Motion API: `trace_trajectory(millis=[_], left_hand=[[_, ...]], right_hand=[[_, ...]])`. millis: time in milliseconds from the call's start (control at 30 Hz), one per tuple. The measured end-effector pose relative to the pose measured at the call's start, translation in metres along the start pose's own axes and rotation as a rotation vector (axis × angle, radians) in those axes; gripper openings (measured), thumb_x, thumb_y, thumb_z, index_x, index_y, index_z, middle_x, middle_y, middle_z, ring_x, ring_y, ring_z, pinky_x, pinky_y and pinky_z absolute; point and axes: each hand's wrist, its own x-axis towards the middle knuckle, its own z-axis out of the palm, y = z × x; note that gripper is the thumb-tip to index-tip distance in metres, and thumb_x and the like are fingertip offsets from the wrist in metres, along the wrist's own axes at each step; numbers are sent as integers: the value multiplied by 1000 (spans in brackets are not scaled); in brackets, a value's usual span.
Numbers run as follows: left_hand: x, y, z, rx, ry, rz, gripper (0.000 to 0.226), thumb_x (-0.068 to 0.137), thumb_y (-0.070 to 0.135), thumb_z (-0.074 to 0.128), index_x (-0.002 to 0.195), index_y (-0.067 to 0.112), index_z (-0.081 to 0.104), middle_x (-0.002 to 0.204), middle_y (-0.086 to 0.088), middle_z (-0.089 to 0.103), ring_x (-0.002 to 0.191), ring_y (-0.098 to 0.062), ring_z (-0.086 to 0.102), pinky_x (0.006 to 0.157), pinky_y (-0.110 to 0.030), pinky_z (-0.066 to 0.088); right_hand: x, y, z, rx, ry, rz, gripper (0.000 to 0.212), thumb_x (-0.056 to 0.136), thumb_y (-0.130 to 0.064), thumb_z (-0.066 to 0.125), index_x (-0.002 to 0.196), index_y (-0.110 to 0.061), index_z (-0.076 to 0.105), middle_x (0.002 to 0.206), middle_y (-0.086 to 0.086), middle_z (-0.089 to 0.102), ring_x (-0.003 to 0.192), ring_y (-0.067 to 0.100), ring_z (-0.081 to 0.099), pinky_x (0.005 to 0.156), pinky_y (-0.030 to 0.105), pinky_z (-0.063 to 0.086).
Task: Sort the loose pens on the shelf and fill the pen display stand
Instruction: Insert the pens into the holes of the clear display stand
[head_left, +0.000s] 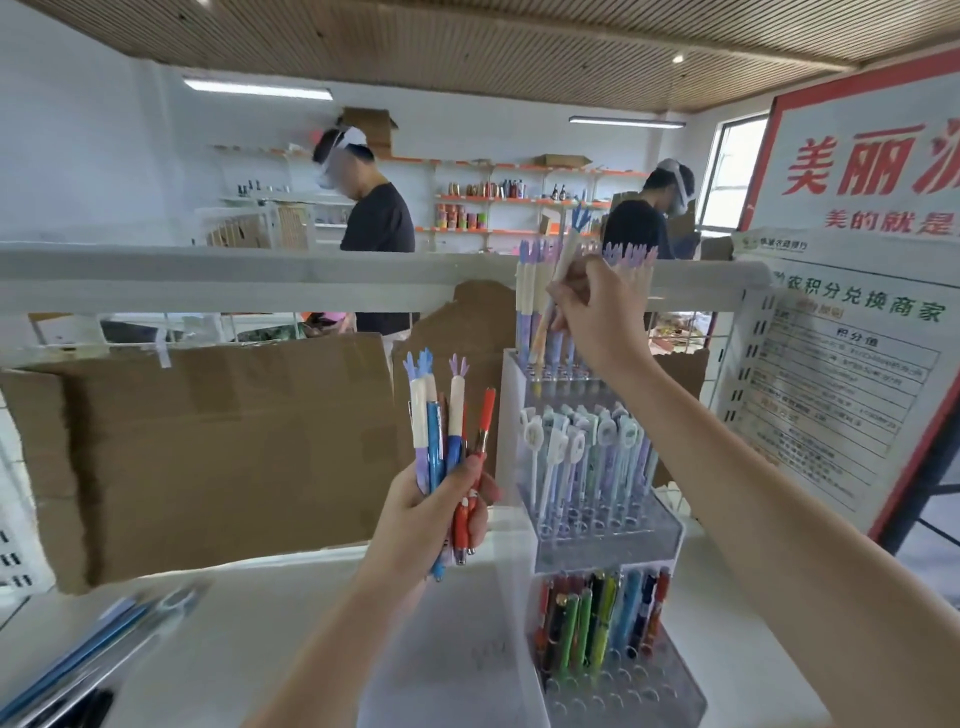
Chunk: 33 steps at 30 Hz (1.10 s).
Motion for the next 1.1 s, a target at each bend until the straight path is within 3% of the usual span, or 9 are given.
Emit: trace_trajectory(millis=[300, 433, 567, 667, 833, 900, 967, 1033, 1100], left_hand=[[0, 2, 3, -7, -18, 13, 22, 93, 16, 52, 90, -6, 53, 59, -3, 60, 39, -12, 43, 39, -21, 36], [3, 1, 5, -32, -12, 25, 16, 92, 14, 53, 89, -2, 54, 67, -8, 63, 40, -13, 44, 39, -22, 37], [4, 2, 5, -37, -19, 23, 14, 90, 15, 55, 90, 2, 57, 69, -9, 64, 42, -14, 46, 39, -23, 40], [3, 2, 3, -49, -31, 20, 15, 89, 17, 56, 92, 2, 58, 70, -10, 64, 43, -14, 46, 39, -23, 40], [4, 0, 2, -74, -33, 21, 21, 81, 23, 61, 91, 5, 60, 70, -10, 64, 43, -14, 47, 40, -23, 40], [5, -2, 1, -81, -32, 27, 18, 82, 23, 61, 90, 6, 61, 71, -10, 64, 43, -14, 47, 40, -23, 40], [8, -3, 3, -86, -31, 40, 14, 85, 20, 59, 89, 7, 60, 71, -10, 63, 42, -15, 46, 40, -24, 40], [10, -4, 6, -77, -32, 50, 15, 87, 20, 58, 87, 6, 58, 71, -10, 63, 42, -15, 46, 41, -25, 40], [10, -5, 8, -61, -42, 56, 21, 86, 24, 59, 88, 3, 55, 70, -10, 63, 43, -16, 46, 41, -25, 39]], right_hand=[[-1, -3, 0, -12, 15, -39, 15, 93, -16, 57, 99, -3, 56, 85, 1, 60, 75, 15, 57, 79, 32, 51], [-6, 6, 9, -110, -82, 7, 18, 93, -20, 57, 97, -2, 60, 89, 9, 67, 76, 19, 60, 71, 24, 43], [-12, 17, 15, -270, -131, -8, 29, 93, -24, 57, 84, 2, 67, 79, 15, 68, 70, 21, 59, 63, 28, 39], [-15, 20, 16, -310, -170, 17, 32, 93, -25, 57, 81, 3, 68, 76, 17, 68, 70, 23, 62, 64, 29, 43], [-34, 12, 9, -167, -74, 34, 15, 91, -20, 60, 87, -6, 64, 79, 5, 67, 71, 13, 59, 64, 19, 43], [-49, 5, 7, -89, -150, 29, 19, 90, -21, 60, 82, -5, 66, 71, 8, 67, 54, 6, 52, 54, 11, 40], [-65, -3, 8, -20, -345, 59, 30, 89, -32, 61, 76, -6, 69, 58, 5, 62, 42, 4, 43, 48, 12, 38], [-75, -8, 10, -23, -449, 71, 32, 87, -37, 62, 72, -11, 68, 46, -10, 54, 39, 0, 43, 49, 11, 38], [-77, -10, 9, -53, -441, 57, 24, 86, -36, 65, 77, -14, 70, 49, -14, 53, 45, -4, 47, 53, 9, 39]])
